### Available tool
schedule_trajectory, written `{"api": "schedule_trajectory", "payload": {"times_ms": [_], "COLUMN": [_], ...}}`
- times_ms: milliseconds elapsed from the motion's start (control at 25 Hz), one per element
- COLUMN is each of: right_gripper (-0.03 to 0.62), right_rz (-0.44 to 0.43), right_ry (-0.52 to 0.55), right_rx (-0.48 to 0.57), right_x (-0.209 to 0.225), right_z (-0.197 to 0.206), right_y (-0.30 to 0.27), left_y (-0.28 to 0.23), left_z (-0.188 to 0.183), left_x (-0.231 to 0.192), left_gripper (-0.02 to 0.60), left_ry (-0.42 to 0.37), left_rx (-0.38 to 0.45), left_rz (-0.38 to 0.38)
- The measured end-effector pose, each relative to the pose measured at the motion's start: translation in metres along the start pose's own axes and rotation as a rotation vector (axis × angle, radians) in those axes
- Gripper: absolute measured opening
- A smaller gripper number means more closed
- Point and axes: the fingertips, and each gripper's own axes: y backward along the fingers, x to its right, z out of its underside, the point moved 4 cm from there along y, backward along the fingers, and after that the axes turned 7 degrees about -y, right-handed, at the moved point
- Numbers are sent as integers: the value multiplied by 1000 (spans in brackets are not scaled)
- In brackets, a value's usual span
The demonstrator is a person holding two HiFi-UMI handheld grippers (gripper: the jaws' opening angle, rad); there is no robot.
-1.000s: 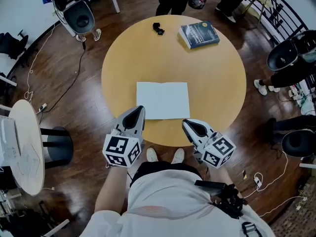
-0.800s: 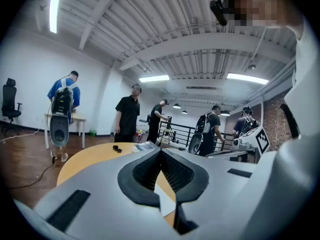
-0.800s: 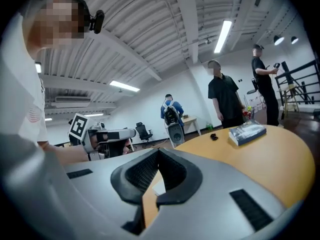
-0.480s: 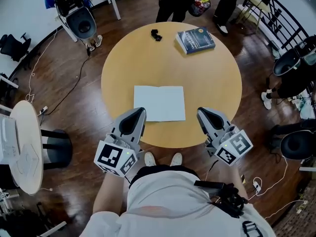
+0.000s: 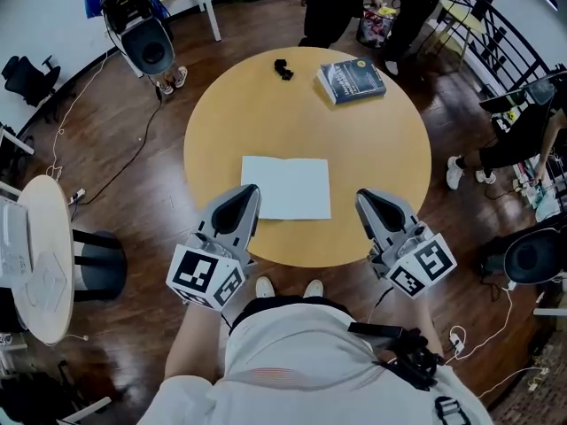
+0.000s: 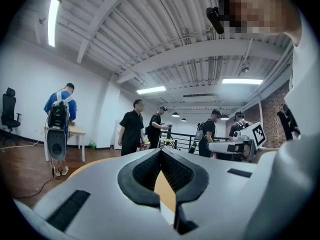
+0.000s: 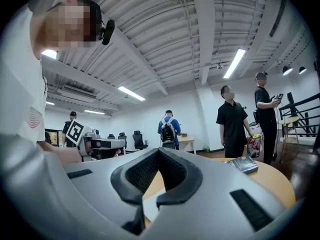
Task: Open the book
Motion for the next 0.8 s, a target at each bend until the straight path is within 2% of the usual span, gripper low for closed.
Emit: {"api": "schedule_trajectory", "payload": {"times_ms": [800], "right_gripper": [-1], "right_rz": [12], "right_ry": [5], "right_rx": [-6], "right_x": [-12], "right_z": [6], "right_y": [-1], "left_y": [9], "left_z": [9], "left_x": [-4], "left_gripper": [9], "left_ry": [-22], "left_rx": [-28], "left_rz": [9]}}
